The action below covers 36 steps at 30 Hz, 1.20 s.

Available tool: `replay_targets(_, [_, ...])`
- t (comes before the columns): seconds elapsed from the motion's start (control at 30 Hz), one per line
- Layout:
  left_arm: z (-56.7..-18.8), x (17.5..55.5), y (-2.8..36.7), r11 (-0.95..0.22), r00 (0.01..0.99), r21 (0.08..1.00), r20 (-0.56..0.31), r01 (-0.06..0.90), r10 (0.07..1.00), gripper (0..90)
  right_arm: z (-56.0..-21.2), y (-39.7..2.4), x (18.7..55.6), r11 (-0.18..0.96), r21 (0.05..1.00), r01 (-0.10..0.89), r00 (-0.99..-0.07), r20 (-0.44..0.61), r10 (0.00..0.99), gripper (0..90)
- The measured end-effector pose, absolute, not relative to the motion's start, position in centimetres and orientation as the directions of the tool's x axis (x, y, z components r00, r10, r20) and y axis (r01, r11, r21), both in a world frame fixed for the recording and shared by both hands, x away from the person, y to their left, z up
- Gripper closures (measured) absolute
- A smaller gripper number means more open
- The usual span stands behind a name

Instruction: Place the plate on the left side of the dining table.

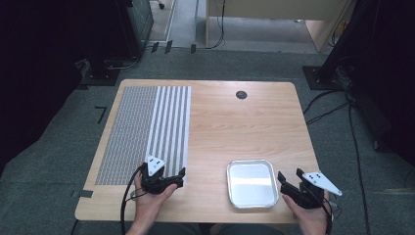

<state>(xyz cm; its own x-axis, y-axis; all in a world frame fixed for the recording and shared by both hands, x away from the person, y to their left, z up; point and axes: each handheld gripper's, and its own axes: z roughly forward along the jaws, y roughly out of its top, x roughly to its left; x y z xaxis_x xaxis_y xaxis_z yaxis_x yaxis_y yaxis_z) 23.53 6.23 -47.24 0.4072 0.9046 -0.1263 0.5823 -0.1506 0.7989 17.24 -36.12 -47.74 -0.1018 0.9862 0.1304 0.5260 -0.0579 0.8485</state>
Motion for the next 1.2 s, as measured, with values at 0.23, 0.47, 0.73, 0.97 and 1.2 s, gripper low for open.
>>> replay_targets(0.23, [-47.4,23.4,4.4,-0.165,0.432,0.795,-0.132,0.584,0.892,10.5,-47.7,-36.1,17.1,-0.077,0.858,0.509,-0.109,0.153,0.982,37.0])
replay_targets(0.47, [-47.4,23.4,2.6,-0.153,0.446,0.795,-0.16,0.587,0.88,10.6,-47.8,-36.2,17.1,-0.086,0.857,0.508,-0.141,0.181,0.973,47.6])
replay_targets(0.73, [-48.0,22.6,-0.4,-0.167,0.477,0.795,-0.169,0.584,0.863,13.1,-48.2,-36.0,17.1,-0.073,0.852,0.518,-0.18,0.191,0.965,61.7])
replay_targets(0.97, [-48.3,21.9,-2.6,-0.158,0.487,0.793,-0.191,0.589,0.853,25.4,-49.0,-36.0,17.6,-0.121,0.831,0.543,-0.214,0.276,0.937,70.5])
replay_targets(1.2, [-48.5,21.5,-4.0,-0.144,0.514,0.788,-0.239,0.598,0.824,41.7,-49.6,-36.0,17.7,-0.18,0.797,0.576,-0.187,0.343,0.921,79.9])
